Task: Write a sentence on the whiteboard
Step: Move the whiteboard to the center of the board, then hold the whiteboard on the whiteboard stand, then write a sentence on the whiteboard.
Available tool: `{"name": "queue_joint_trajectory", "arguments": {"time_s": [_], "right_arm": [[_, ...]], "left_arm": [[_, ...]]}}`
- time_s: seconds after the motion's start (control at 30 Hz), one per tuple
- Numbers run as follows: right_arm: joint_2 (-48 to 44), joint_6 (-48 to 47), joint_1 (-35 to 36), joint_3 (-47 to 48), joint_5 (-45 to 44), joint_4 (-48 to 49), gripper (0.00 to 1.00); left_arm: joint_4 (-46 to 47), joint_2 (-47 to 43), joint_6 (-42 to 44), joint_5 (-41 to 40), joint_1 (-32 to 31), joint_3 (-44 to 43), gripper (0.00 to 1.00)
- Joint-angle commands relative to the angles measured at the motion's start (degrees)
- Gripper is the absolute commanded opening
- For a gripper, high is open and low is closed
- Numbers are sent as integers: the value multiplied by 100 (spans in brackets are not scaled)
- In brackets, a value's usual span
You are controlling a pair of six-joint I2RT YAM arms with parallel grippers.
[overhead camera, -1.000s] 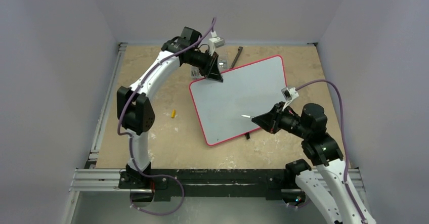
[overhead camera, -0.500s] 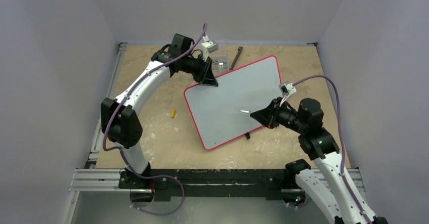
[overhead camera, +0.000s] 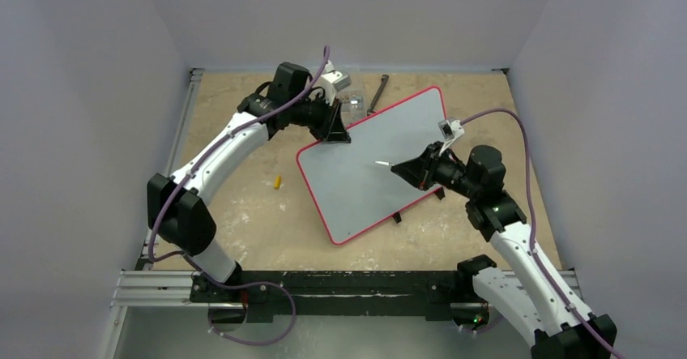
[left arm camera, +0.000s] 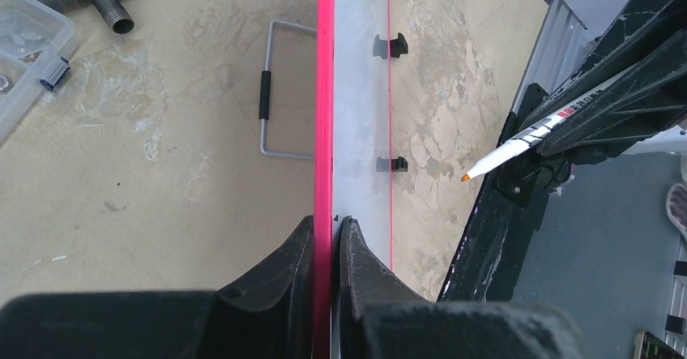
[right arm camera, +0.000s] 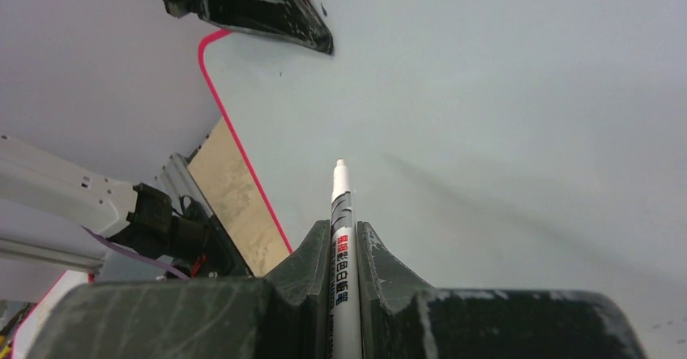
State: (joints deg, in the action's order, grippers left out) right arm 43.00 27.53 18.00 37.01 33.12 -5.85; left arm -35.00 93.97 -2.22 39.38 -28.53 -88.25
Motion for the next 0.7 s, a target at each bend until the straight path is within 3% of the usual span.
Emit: {"name": "queue_joint_trajectory", "arguments": {"time_s": [0.0, 0.67], "right_arm": [[180, 71, 110, 35, 236, 1400, 0], [1351, -905, 1959, 521, -397, 2580, 0]], "left_arm": [[-114, -156, 274, -772, -235, 184, 0], [-365, -140, 270, -1476, -501, 54, 0]]}}
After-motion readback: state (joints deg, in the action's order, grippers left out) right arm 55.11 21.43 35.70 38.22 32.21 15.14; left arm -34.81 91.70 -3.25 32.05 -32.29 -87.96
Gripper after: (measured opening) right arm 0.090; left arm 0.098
